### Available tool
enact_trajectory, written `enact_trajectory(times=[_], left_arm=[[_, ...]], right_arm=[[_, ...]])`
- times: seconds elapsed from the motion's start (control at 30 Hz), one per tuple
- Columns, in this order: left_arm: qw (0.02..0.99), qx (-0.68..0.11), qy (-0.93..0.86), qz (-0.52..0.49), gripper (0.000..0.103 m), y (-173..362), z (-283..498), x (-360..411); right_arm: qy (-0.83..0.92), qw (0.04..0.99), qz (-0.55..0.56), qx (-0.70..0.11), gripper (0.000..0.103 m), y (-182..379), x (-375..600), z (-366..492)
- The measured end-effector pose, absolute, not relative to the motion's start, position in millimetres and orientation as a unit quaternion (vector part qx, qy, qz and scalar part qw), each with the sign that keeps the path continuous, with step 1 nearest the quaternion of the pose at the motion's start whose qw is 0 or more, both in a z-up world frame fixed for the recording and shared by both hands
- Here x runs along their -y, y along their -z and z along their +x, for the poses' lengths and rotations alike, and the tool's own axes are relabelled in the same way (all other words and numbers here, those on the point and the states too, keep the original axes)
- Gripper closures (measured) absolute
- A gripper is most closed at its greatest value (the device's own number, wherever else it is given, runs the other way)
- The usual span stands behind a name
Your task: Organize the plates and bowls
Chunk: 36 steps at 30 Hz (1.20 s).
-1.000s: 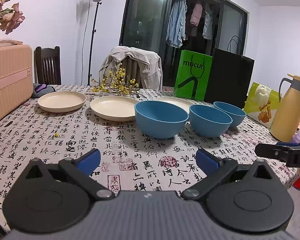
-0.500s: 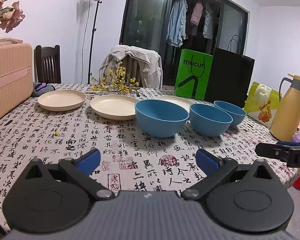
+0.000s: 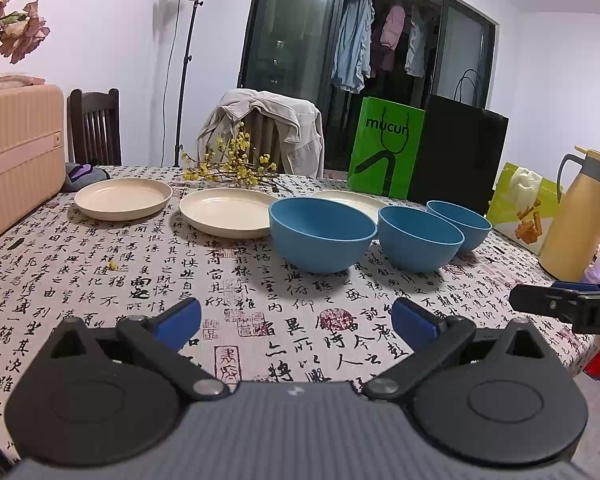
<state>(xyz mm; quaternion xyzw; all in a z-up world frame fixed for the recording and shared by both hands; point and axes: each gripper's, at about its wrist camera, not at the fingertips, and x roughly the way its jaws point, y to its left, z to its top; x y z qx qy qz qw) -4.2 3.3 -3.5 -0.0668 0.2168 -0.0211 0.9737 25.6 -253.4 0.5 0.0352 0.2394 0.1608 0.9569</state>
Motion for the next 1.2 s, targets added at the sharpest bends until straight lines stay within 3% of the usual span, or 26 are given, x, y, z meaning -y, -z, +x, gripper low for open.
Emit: enact_trajectory(times=[1.2], left_arm=[[0.974,-0.211,0.001,-0.087,0.000,-17.7,62.3,-54.1]], right_arm=[[-0.200,0.955,0.027,-0.216,0.000,-17.7,187.1,100.8]])
